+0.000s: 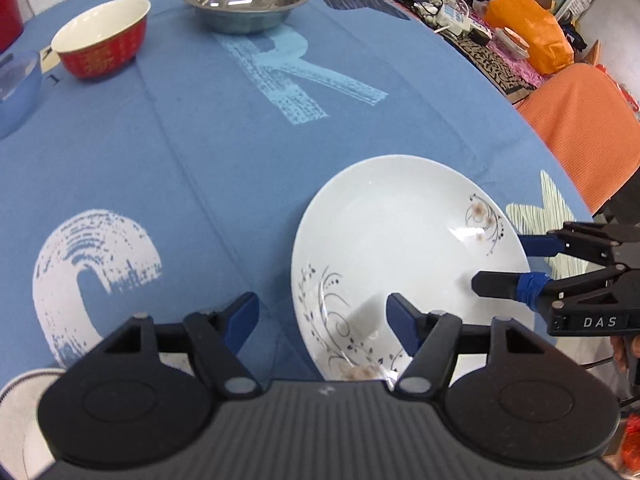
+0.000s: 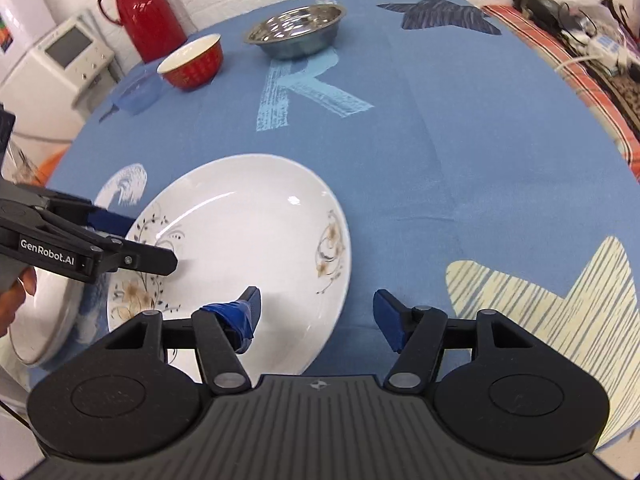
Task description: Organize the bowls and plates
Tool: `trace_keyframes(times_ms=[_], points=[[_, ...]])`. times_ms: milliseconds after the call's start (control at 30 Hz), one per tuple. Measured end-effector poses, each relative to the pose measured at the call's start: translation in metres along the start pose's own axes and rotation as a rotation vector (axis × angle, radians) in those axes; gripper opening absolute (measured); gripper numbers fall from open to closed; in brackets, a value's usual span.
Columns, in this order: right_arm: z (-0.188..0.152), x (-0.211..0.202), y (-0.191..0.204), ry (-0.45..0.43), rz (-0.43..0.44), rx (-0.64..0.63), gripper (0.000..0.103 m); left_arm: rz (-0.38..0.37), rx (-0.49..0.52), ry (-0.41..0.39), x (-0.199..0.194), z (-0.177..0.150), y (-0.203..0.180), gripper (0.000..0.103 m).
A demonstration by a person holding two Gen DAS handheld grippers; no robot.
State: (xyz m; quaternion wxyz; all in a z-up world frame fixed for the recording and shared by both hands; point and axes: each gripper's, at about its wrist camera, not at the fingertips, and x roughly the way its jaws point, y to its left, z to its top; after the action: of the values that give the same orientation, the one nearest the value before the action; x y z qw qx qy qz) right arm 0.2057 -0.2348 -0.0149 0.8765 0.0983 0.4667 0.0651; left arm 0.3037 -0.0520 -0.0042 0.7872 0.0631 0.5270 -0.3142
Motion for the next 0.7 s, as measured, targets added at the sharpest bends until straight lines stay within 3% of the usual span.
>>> trace_keyframes(times_ms=[133, 333, 433, 533, 667, 700], points=[[-0.001, 0.008, 0.016, 0.008, -0.065, -0.092, 0.052, 0.034, 0.007, -0.028, 0.0, -0.006, -0.008, 0.069], [-0.002, 0.007, 0.018, 0.032, -0.113, -0.022, 0.057, 0.078, 0.041, -0.06, -0.001, -0.018, -0.018, 0.069], [-0.01, 0.004, 0.03, 0.035, -0.069, -0.038, 0.056, 0.091, 0.05, -0.072, -0.002, -0.023, -0.02, 0.065], [-0.013, 0.004, 0.035, 0.012, -0.07, -0.085, 0.052, 0.081, 0.043, -0.079, -0.004, -0.024, -0.021, 0.044], [-0.008, 0.001, 0.022, 0.007, -0.055, -0.048, 0.031, 0.061, -0.012, -0.086, -0.007, -0.024, -0.013, 0.024], [-0.008, 0.001, 0.022, 0.007, -0.058, -0.061, 0.03, 0.05, -0.026, -0.086, -0.008, -0.024, -0.011, 0.022]])
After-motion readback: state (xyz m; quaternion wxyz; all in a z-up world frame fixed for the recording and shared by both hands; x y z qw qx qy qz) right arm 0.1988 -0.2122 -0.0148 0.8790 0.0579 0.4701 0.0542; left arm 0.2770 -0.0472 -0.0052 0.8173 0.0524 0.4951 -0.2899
